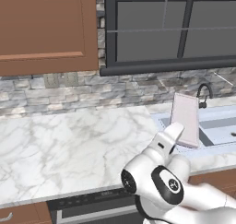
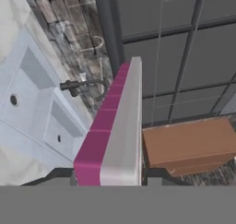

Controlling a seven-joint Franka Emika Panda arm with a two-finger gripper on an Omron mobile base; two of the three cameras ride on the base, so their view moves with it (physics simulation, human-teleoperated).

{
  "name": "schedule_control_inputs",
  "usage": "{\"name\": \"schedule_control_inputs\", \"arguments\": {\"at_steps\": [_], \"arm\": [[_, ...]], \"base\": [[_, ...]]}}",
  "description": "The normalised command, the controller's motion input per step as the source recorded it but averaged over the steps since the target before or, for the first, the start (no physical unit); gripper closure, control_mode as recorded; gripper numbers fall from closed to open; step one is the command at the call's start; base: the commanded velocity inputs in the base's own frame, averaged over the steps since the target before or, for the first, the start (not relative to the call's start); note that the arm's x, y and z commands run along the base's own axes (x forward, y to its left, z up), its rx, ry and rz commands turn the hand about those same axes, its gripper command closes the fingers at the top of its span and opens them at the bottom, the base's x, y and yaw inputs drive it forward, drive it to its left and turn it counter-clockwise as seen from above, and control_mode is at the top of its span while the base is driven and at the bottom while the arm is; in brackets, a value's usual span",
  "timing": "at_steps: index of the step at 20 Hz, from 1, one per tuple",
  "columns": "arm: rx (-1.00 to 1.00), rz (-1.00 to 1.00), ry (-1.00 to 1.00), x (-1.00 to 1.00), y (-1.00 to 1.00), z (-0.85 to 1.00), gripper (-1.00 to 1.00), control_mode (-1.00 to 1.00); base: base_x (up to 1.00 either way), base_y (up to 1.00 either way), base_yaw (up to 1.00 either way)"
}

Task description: The ice cube tray has been filled with water. Take the tray and place it in the freezer to make ice. Close the freezer door after placing the tray.

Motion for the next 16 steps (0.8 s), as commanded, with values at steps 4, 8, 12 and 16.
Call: {"name": "schedule_control_inputs", "arguments": {"at_steps": [4,8,12,16], "arm": [[-0.02,-0.01,-0.04,0.00,0.15,0.00,1.00,-1.00],[-0.01,-0.01,0.00,0.00,0.05,0.00,1.00,-1.00],[0.00,-0.01,0.00,0.00,0.01,0.00,1.00,-1.00],[0.00,0.00,0.00,-0.08,0.00,0.00,1.00,-1.00]], "base": [[0.00,0.00,0.00],[0.00,0.00,0.00],[0.00,0.00,0.00],[0.00,0.00,0.00]]}}
